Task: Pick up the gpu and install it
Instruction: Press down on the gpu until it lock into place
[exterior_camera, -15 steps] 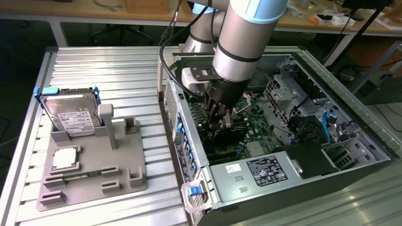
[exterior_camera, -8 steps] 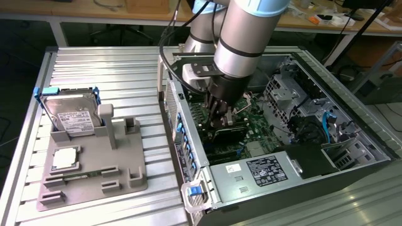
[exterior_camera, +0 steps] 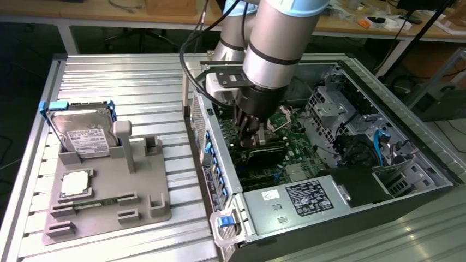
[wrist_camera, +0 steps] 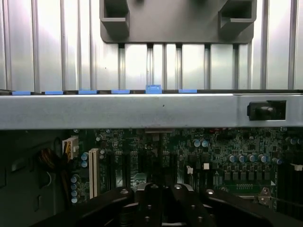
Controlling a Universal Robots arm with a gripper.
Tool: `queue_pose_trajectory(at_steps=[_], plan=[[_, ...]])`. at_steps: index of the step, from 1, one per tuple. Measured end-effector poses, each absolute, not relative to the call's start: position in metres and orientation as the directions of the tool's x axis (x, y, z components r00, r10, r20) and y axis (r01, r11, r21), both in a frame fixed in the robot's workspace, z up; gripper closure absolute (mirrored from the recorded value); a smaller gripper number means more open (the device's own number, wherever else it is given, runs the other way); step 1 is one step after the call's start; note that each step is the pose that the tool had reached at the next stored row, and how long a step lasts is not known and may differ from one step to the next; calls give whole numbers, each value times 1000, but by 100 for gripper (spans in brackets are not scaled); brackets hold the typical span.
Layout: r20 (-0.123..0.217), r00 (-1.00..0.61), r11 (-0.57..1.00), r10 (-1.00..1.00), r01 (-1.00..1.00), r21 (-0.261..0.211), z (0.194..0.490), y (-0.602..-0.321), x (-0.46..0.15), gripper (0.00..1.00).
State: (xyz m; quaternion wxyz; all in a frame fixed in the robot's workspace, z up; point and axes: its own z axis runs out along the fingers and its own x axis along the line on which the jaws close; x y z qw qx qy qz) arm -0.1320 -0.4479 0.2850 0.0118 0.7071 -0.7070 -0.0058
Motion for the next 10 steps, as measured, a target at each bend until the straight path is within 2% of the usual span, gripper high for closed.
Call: queue_pose_trajectory(at_steps=[10], plan=[[8, 0, 0, -1000, -1000, 30, 289, -447, -144, 89]])
